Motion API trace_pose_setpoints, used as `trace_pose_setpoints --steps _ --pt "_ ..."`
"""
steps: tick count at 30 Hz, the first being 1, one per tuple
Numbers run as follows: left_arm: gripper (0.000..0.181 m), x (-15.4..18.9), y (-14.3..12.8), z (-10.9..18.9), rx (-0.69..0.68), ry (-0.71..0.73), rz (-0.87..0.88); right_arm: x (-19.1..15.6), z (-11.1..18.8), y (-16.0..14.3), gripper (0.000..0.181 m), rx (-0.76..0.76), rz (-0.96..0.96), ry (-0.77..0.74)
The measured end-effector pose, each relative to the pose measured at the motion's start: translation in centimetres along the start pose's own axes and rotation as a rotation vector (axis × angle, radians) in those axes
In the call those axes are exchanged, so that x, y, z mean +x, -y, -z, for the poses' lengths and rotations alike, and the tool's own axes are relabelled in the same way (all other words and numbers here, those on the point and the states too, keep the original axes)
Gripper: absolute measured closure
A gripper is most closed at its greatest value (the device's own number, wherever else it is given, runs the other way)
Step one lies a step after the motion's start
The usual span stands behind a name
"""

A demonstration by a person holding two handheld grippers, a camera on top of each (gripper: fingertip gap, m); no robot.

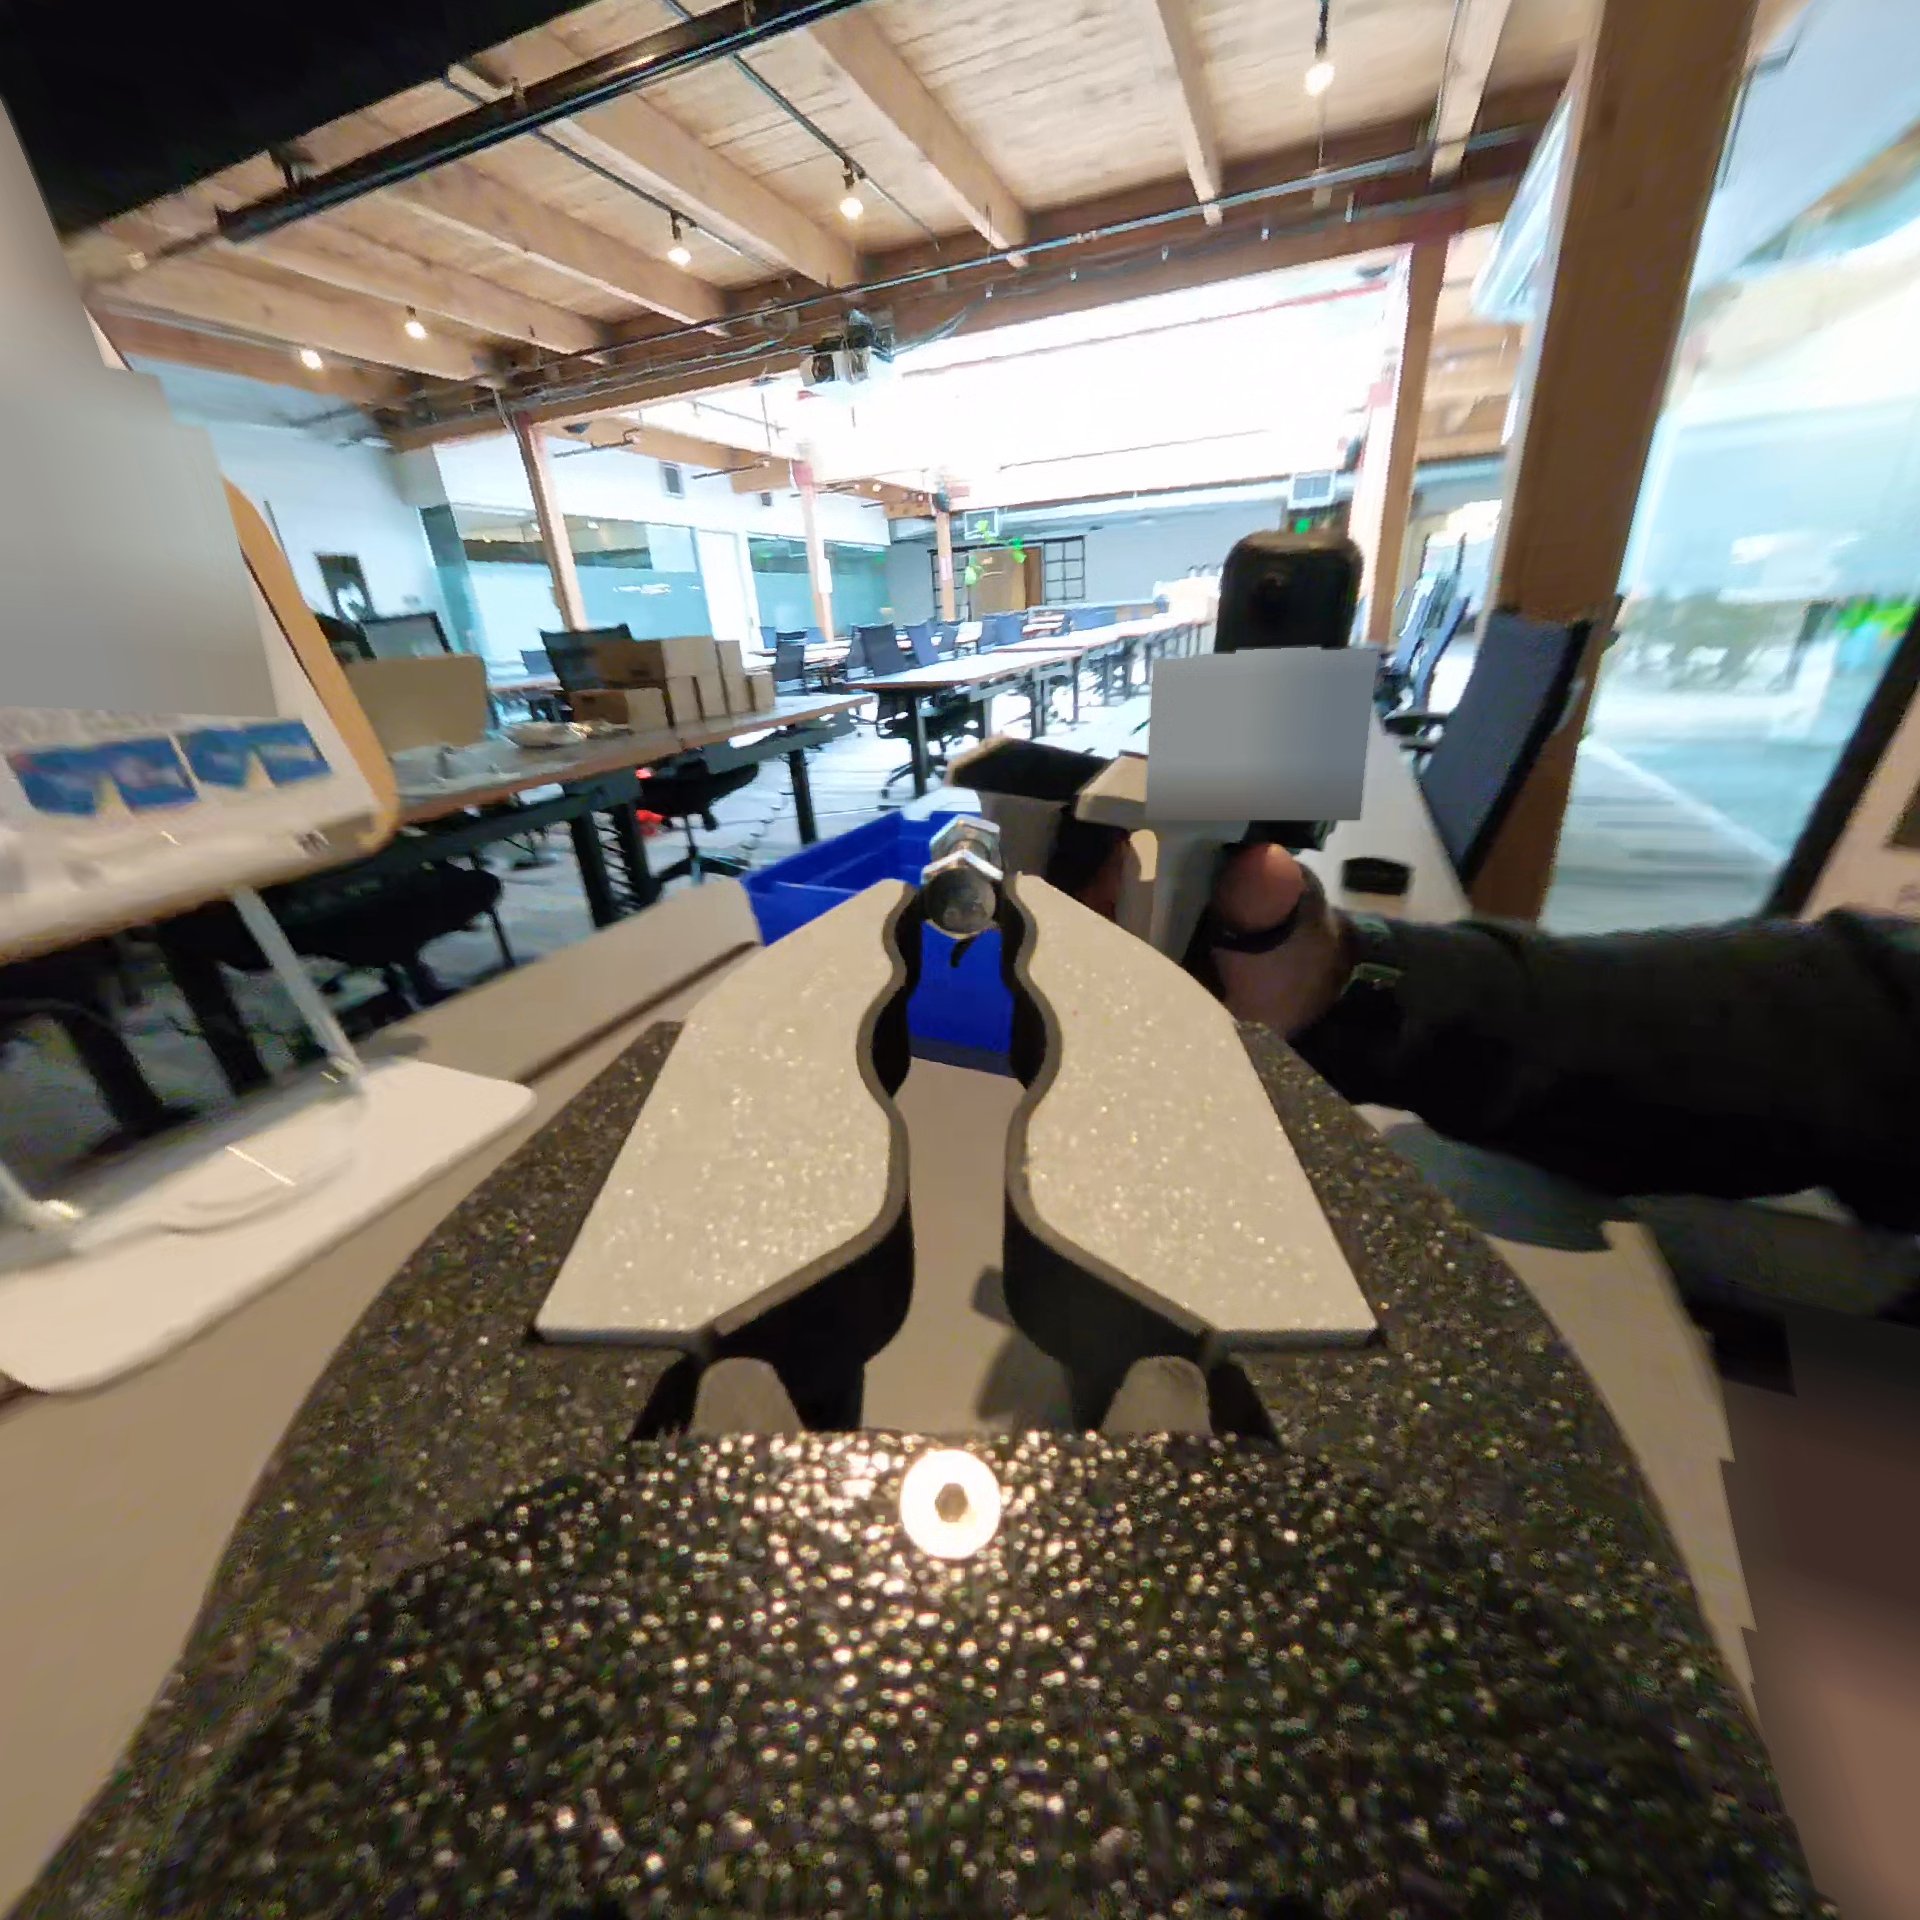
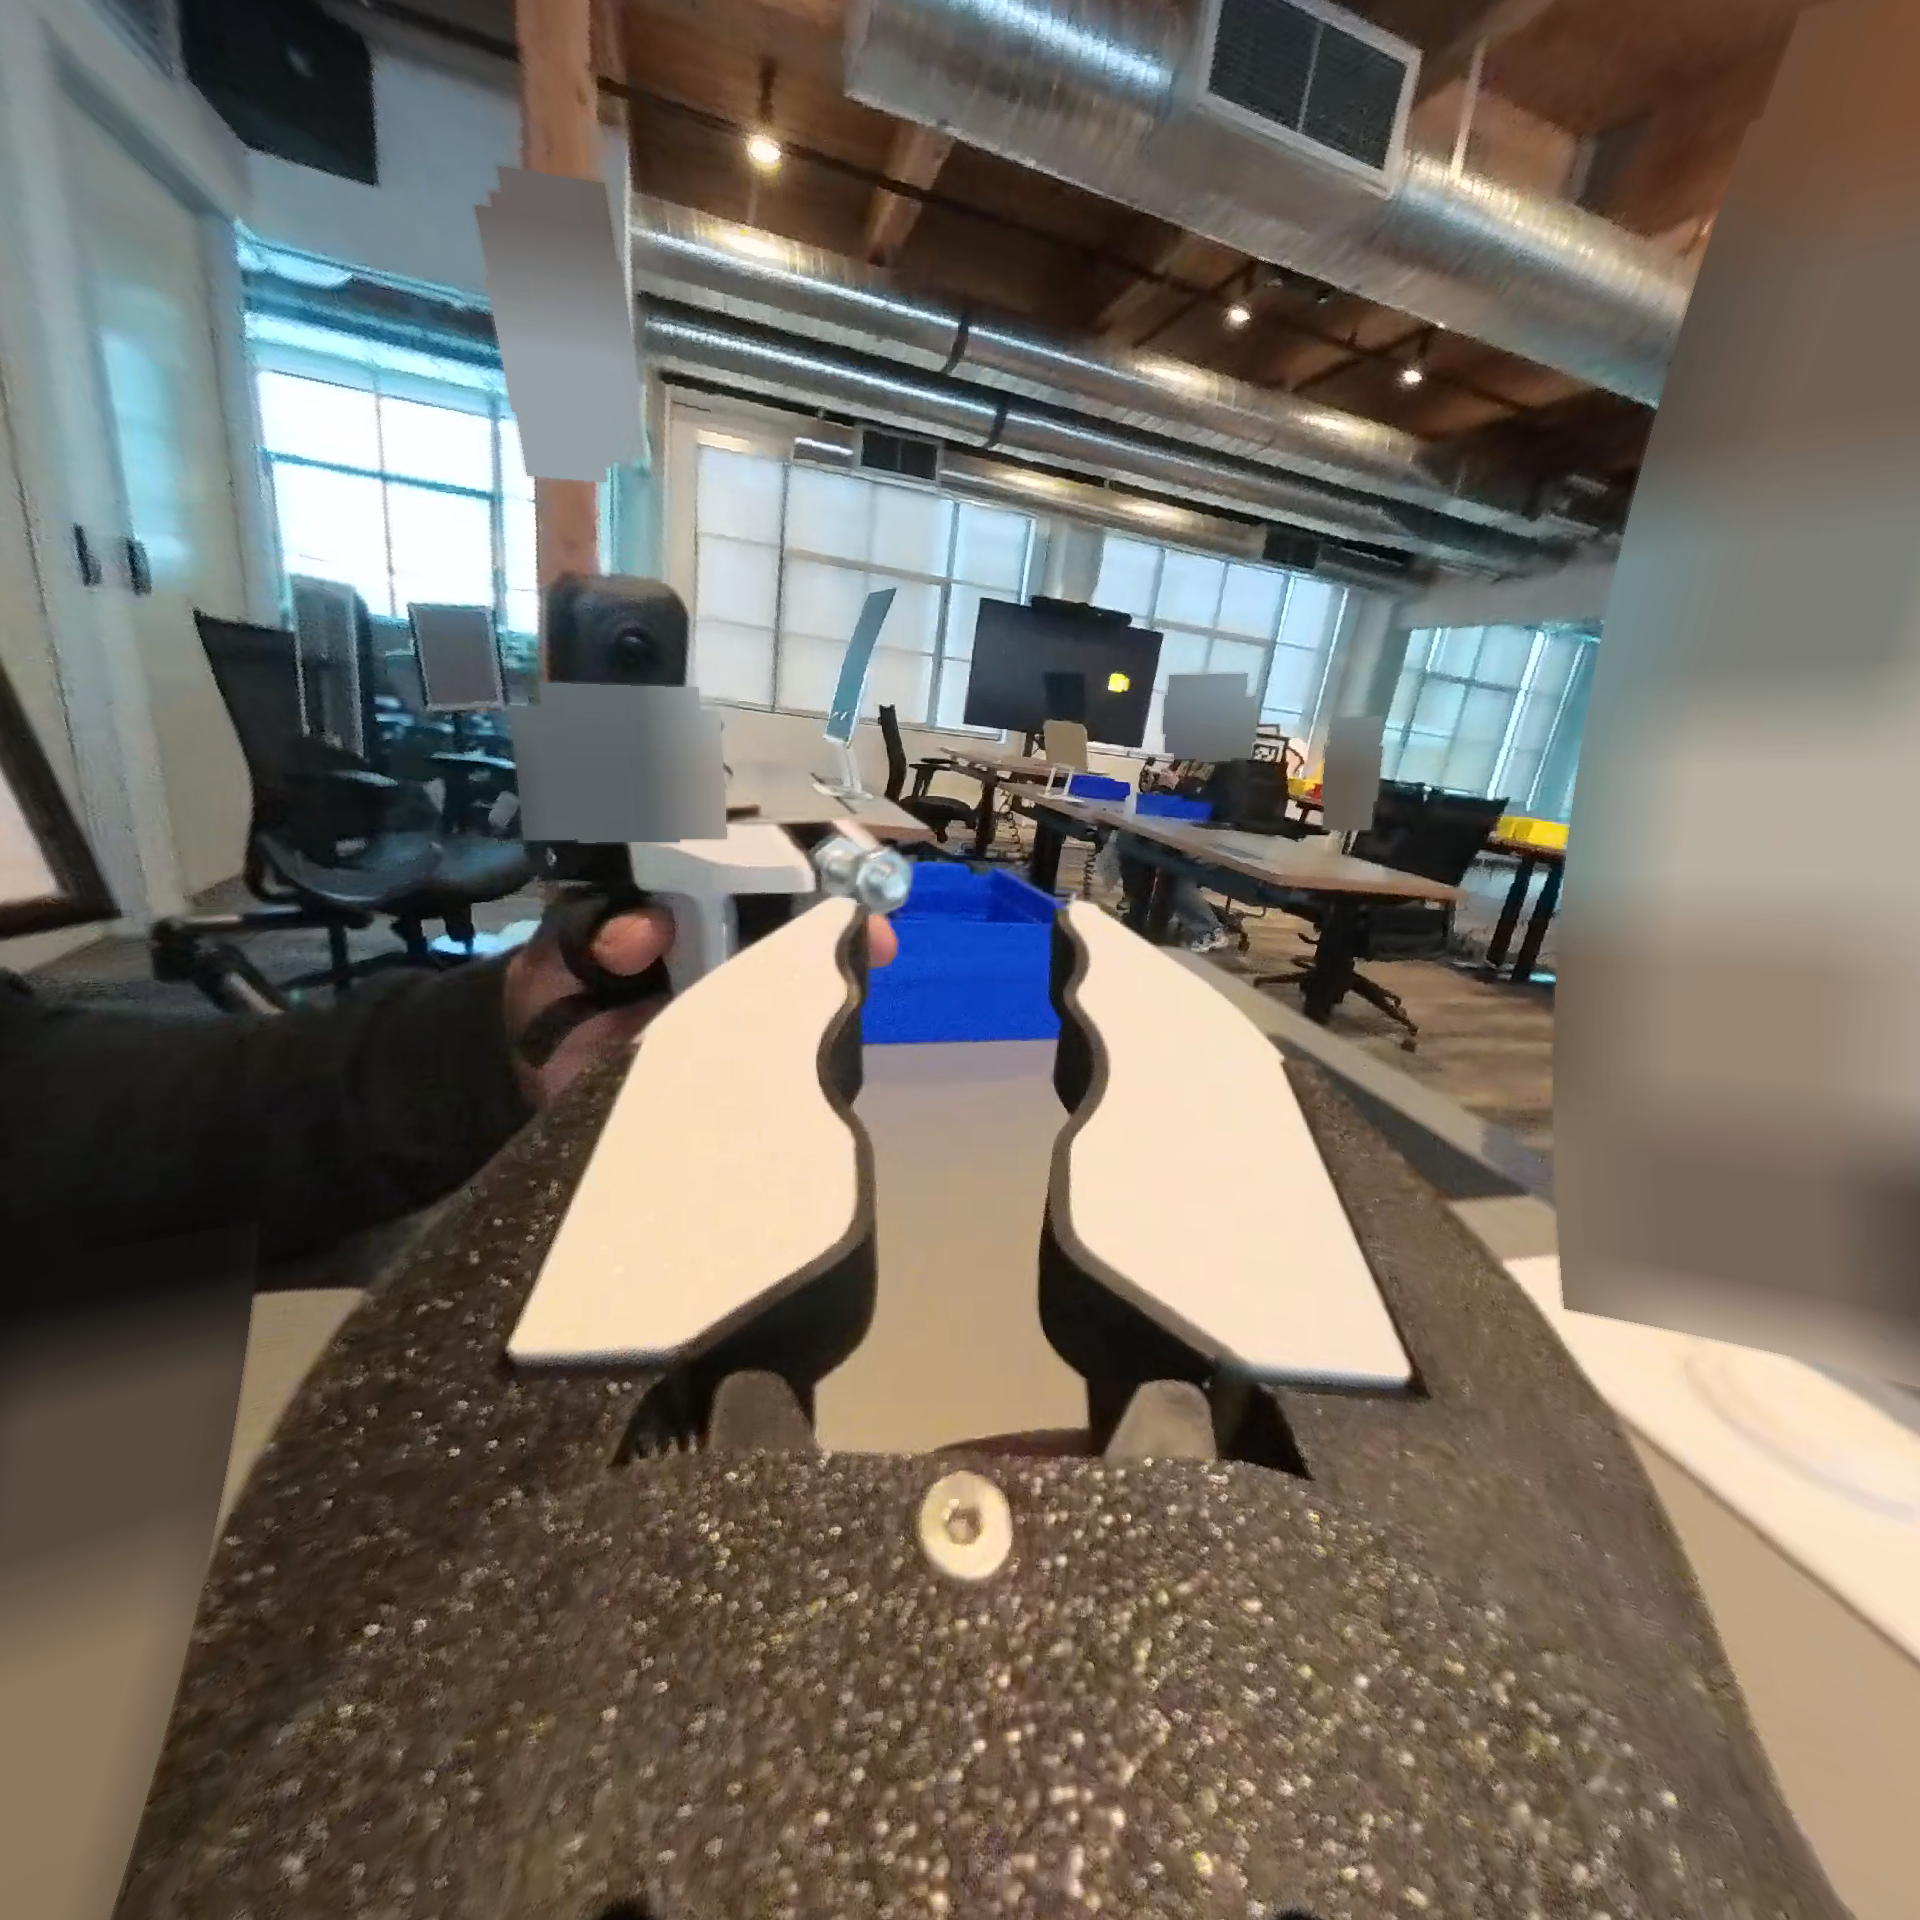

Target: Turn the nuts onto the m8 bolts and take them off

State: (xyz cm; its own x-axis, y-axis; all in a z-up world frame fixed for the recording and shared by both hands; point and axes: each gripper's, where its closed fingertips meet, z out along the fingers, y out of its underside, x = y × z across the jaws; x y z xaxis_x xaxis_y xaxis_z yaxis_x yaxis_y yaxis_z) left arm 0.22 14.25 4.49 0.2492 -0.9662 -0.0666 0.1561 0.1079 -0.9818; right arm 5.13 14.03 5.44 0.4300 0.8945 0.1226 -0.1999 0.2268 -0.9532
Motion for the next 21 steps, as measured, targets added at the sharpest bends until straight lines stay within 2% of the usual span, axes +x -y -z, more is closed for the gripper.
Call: trace_pose_setpoints --steps 3,5,7,11,16,21 --pt "0.168 -3.5 -0.8 -1.8 -0.021 -0.035 -0.093 2.5 -2.4 -1.4 0.149 -0.039 0.040 0.048" --pt "0.168 -5.4 -2.9 -2.0 0.013 -0.063 -0.012 3.6 -3.1 -3.7 0.150 -0.042 -0.006 0.068" --pt "0.168 -5.8 -4.5 -1.5 0.091 -0.090 0.062 3.9 -2.7 -5.9 0.153 0.004 -0.050 0.067" --pt "0.168 -4.7 -6.0 -0.9 0.048 -0.135 0.023 2.3 -1.9 -8.5 0.150 -0.028 -0.098 0.105" --pt "0.168 -3.0 -6.7 -1.0 0.055 -0.223 0.066 1.5 -1.9 -8.0 0.148 0.052 -0.146 0.075" --pt "0.168 -2.3 -7.5 -1.1 0.016 -0.258 0.071 0.7 -2.2 -8.3 0.147 0.022 -0.114 0.081"
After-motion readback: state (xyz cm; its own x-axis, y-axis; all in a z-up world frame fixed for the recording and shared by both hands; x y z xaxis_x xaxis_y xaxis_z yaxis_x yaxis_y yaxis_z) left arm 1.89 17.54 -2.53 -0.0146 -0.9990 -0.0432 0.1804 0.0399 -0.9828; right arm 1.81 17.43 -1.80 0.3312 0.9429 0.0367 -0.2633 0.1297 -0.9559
